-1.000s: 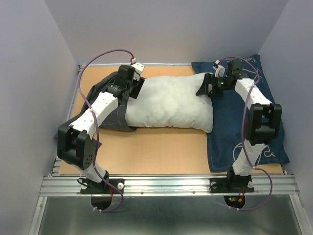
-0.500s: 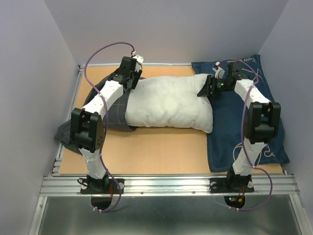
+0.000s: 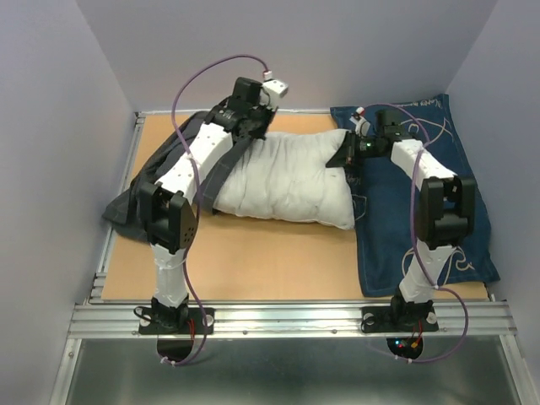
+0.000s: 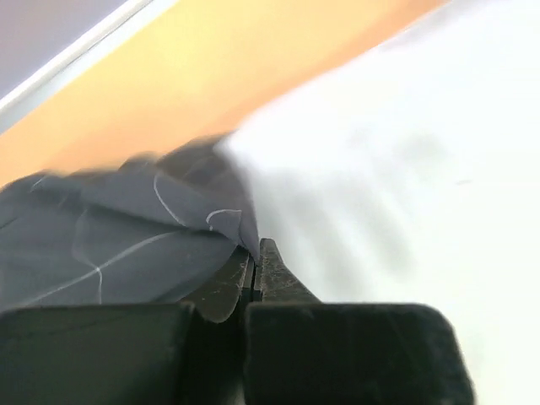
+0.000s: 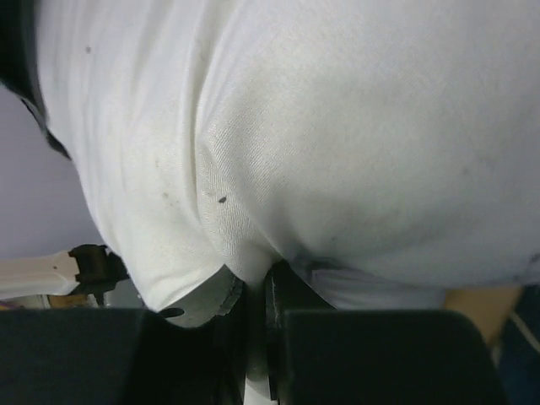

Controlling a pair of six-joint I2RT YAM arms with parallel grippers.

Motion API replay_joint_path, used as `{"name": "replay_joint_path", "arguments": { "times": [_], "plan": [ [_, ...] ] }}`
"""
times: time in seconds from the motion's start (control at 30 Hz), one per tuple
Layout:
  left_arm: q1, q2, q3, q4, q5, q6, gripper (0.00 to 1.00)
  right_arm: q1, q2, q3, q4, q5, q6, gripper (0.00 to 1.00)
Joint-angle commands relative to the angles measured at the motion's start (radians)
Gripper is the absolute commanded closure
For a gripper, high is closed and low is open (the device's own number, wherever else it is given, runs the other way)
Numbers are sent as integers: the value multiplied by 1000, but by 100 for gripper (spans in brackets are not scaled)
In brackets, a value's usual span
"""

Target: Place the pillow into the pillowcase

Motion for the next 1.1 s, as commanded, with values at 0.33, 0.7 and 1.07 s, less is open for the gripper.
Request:
{"name": "replay_joint_path", "arguments": {
  "times": [0.33, 0.7, 1.07],
  "plan": [
    [-8, -19, -13, 91, 382, -200, 97, 23, -130, -31, 398, -44, 400, 100],
    [216, -269, -104, 22, 358, 23, 20, 28, -287, -145, 261, 190, 83, 38],
    [573, -654, -632, 209, 558, -150, 1, 477, -355, -51, 212, 839, -591, 0]
  ]
}}
